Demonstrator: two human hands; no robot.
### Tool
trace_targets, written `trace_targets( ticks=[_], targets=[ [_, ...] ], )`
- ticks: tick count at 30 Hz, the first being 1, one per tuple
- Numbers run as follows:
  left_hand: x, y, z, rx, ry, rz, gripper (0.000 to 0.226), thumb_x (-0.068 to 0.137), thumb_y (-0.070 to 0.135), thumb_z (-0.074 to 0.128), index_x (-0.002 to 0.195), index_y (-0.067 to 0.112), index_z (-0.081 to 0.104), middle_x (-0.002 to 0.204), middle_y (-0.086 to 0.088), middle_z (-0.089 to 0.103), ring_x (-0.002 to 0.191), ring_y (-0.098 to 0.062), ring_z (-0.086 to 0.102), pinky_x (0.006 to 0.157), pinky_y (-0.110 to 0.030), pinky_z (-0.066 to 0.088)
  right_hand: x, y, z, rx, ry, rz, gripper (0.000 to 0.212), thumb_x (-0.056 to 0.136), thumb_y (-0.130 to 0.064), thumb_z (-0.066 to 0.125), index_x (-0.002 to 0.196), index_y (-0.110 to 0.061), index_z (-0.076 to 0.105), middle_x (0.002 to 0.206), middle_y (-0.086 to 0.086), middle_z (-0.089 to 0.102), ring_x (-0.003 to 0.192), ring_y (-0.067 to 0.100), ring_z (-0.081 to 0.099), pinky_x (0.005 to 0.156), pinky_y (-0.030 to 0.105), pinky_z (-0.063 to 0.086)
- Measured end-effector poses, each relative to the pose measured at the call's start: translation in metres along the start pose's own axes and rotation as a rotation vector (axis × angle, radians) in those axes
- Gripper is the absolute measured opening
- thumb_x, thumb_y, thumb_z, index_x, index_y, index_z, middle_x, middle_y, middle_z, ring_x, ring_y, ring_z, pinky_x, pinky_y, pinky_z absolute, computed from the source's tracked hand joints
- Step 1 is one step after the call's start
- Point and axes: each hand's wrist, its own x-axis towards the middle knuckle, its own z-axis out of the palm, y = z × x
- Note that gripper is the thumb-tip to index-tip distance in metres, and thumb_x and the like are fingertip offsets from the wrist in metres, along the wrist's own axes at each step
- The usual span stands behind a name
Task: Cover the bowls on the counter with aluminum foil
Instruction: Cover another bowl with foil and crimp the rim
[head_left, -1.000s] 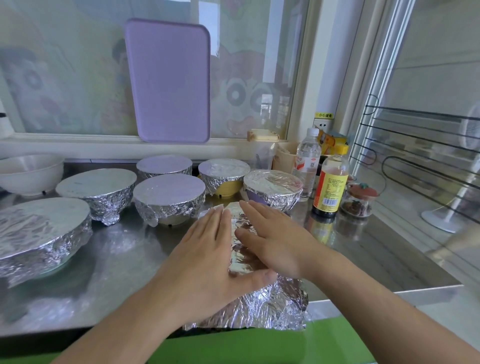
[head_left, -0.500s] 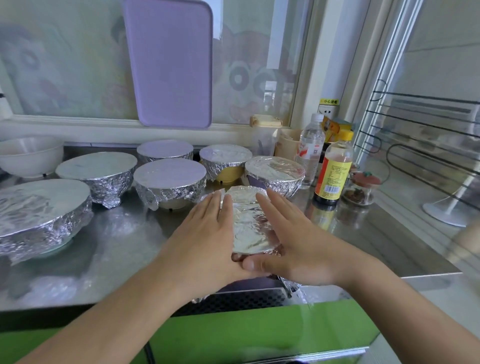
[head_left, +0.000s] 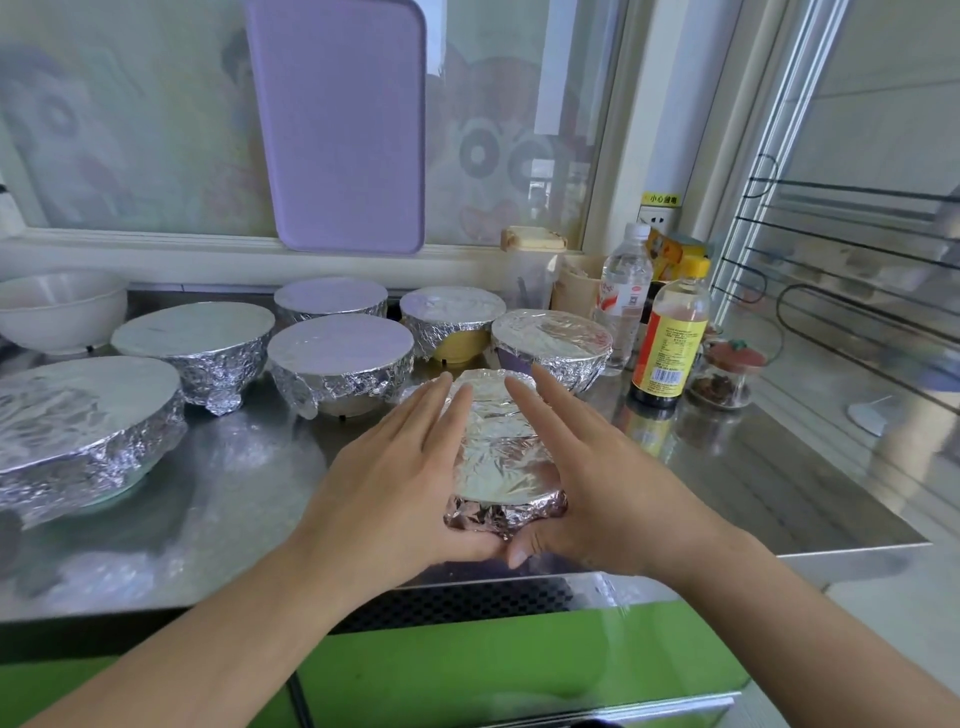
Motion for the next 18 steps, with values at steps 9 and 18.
trace_targets(
  ticks=[9, 18],
  targets=[
    [0.003, -0.008, -0.032, -0.382, -0.199, 0.006, 0.157, 0.043, 0.1, 0.071, 0.158, 0.049, -0.024, 0.161, 0.034, -0.032, 0.153, 0.007, -0.015, 0.126, -0.032, 0.003, -0.005, 0.0, -0.026, 0.22, -0.047, -0.023, 0.133, 0.07, -0.088, 0.069, 0.162, -0.048, -0.018, 0.163, -0.037, -0.03, 0.157, -0.003, -0.02, 0.132, 0.047, 0.019],
    [0.023, -0.029, -0.014, -0.482, -0.302, -0.069, 0.174, 0.031, 0.099, 0.077, 0.161, 0.041, -0.024, 0.168, 0.023, -0.029, 0.157, -0.001, -0.018, 0.132, -0.043, 0.008, 0.012, 0.009, -0.012, 0.196, -0.102, 0.017, 0.148, 0.062, -0.08, 0.084, 0.159, -0.051, -0.024, 0.165, -0.03, -0.033, 0.161, 0.007, -0.015, 0.129, 0.052, 0.023]
  ],
)
